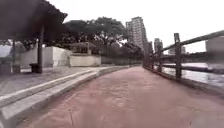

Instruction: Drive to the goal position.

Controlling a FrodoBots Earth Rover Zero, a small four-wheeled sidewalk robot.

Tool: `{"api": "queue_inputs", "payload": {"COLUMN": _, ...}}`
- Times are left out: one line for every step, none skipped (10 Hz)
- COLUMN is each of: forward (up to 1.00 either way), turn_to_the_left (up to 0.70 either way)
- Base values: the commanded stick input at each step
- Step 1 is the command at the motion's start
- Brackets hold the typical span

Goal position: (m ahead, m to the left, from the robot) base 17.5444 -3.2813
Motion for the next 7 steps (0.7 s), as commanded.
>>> {"api": "queue_inputs", "payload": {"forward": 0.85, "turn_to_the_left": 0.00}}
{"api": "queue_inputs", "payload": {"forward": 0.85, "turn_to_the_left": -0.08}}
{"api": "queue_inputs", "payload": {"forward": 0.85, "turn_to_the_left": -0.24}}
{"api": "queue_inputs", "payload": {"forward": 0.85, "turn_to_the_left": -0.33}}
{"api": "queue_inputs", "payload": {"forward": 0.85, "turn_to_the_left": -0.32}}
{"api": "queue_inputs", "payload": {"forward": 0.85, "turn_to_the_left": -0.28}}
{"api": "queue_inputs", "payload": {"forward": 0.85, "turn_to_the_left": -0.09}}
